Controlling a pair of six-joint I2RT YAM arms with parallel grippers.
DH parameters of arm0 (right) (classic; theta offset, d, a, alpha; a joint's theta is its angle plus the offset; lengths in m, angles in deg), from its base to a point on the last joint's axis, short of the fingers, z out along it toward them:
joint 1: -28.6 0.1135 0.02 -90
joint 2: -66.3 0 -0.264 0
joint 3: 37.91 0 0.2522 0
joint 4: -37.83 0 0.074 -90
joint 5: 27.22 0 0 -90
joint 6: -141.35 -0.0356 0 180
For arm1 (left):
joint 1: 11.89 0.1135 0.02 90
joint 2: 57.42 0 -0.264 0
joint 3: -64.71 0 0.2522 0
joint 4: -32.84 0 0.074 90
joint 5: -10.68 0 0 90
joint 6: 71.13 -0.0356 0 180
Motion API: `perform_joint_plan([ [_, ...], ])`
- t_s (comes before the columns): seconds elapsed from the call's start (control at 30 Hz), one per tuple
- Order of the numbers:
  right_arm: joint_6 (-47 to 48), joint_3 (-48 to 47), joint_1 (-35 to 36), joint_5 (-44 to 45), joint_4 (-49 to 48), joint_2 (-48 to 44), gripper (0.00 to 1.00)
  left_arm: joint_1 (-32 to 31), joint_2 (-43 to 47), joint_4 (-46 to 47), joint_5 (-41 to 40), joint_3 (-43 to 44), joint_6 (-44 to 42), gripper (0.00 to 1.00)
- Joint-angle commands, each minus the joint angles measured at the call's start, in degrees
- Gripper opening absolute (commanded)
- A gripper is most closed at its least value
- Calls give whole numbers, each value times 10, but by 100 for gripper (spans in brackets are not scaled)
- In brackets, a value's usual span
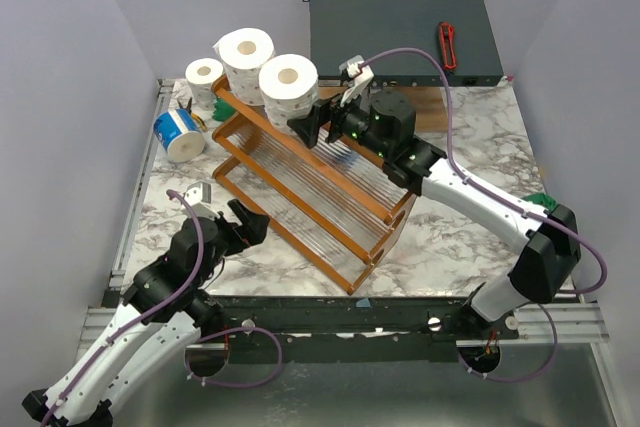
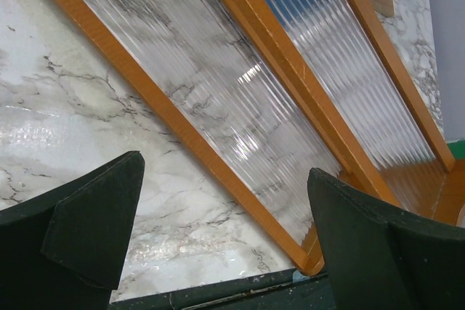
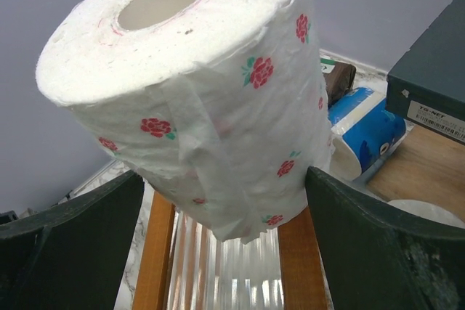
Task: Place and organize the paper towels onto the shelf
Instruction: Adjust the paper towel on the shelf.
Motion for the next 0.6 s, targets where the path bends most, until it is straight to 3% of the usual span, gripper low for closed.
perform_joint_plan([
  [0.0,-23,-26,5,-15,-21,17,94,3,0,14,15,-5,1,98],
  [0.57,-40,-41,5,-13,-3,24,97,5,0,16,21,-6,-5,99],
])
